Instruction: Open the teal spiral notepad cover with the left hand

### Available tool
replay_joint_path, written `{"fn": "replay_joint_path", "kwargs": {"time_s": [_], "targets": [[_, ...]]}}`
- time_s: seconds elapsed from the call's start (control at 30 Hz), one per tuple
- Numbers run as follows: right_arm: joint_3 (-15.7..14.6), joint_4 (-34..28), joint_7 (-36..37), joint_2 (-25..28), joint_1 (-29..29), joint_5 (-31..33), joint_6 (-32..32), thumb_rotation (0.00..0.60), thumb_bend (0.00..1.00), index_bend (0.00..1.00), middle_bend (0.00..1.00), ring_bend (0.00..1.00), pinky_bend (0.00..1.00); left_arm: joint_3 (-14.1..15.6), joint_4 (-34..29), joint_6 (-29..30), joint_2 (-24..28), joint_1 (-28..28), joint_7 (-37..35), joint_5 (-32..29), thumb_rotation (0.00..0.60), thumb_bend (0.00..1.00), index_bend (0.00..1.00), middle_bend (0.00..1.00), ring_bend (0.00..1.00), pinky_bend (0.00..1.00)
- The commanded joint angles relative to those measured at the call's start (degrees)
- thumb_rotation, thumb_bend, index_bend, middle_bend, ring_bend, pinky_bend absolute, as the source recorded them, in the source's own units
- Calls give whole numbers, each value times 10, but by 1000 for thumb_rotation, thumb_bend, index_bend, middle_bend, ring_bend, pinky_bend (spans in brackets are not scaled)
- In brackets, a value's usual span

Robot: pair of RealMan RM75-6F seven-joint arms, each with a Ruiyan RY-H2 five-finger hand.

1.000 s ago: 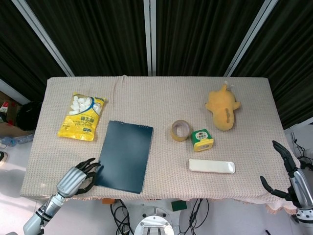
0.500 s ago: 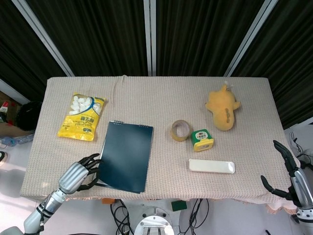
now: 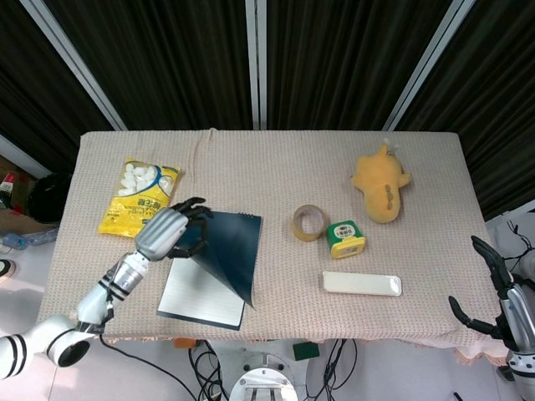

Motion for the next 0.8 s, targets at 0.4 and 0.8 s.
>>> {"fn": "replay_joint_path", "kwargs": {"time_s": [0.4,0.8], "targets": [[28,18,28,0,15,60,-39,600,345,0,0,0,0,-122,383,-196,-147,-363,194,-617,600,415,803,351,180,315],[34,27,28,-6,23,65,-61,600,345,0,0,0,0,-184,576,-135,-253,-366,192,-686,600,399,683,363,189,297]]}}
